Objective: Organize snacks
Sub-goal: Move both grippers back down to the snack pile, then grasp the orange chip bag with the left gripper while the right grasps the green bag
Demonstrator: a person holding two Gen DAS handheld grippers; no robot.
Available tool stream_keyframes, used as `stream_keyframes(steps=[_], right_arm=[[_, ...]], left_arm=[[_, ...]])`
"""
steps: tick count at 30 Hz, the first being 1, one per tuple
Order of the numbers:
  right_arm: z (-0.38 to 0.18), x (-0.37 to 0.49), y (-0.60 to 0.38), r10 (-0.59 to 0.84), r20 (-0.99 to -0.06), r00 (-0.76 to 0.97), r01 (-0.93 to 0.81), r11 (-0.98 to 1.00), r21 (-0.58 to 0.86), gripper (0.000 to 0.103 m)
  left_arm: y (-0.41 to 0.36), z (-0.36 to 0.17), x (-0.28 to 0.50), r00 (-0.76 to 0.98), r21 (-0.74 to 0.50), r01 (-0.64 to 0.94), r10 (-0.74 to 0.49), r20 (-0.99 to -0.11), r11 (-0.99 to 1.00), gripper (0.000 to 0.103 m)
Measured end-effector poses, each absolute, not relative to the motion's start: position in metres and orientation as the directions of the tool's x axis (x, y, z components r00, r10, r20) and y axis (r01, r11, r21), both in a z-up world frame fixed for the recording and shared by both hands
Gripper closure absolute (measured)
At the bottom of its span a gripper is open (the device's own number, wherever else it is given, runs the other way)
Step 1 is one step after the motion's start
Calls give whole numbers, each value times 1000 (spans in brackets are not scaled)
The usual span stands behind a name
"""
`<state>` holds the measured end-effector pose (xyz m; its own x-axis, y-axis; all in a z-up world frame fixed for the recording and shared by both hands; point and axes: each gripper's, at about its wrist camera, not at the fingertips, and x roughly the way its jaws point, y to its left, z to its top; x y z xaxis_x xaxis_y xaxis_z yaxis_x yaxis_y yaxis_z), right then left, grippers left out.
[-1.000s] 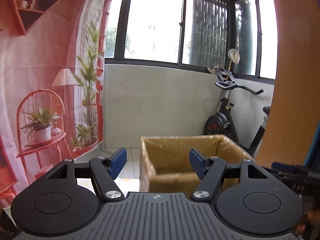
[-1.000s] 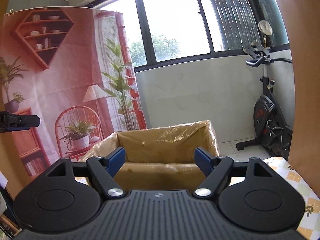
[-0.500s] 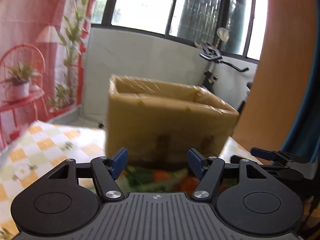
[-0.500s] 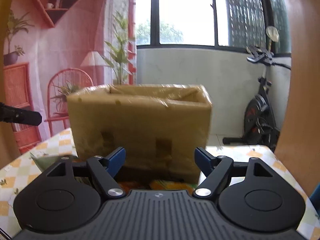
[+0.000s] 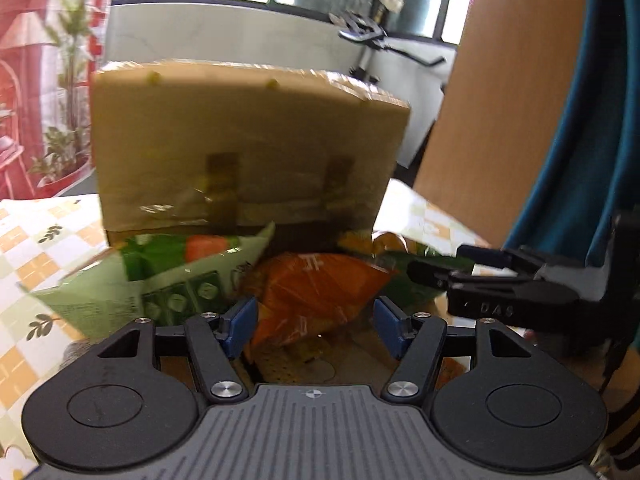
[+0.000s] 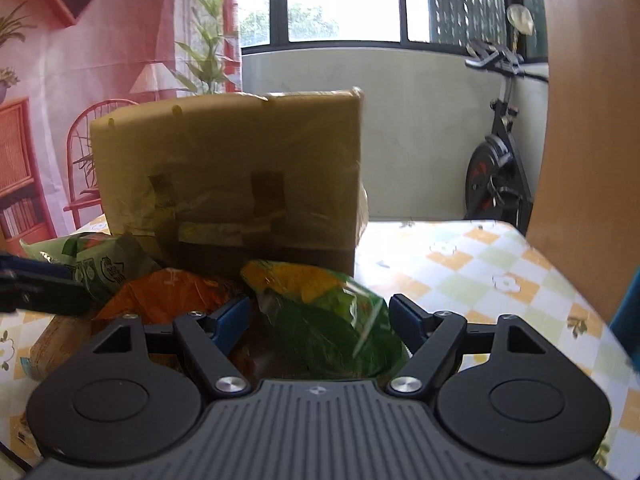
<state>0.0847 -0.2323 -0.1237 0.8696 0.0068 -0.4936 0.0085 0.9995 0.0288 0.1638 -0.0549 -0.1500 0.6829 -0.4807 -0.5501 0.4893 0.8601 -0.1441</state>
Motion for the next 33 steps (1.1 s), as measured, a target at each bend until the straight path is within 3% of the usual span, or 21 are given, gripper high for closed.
stream_keyframes(steps=[4, 10, 19, 33], right_arm=[[-125, 84, -240, -3, -510, 860, 27, 999, 40, 24], [-128, 86, -251, -13, -524, 851, 53, 997, 61, 24], [-133, 88, -256, -10, -539, 842, 55, 996, 68, 24], [-136, 100, -248, 25, -552, 833, -29, 1000, 1, 24]], left_arm=[[-64, -163, 175, 658, -76, 518, -453, -602, 852, 30], [-78, -171, 183, 707, 80, 524, -381, -595, 848, 30], [-101, -179, 187, 735, 182, 541, -356, -578, 821, 29], [-122, -189, 189, 758, 294, 550, -320, -568, 782, 21]])
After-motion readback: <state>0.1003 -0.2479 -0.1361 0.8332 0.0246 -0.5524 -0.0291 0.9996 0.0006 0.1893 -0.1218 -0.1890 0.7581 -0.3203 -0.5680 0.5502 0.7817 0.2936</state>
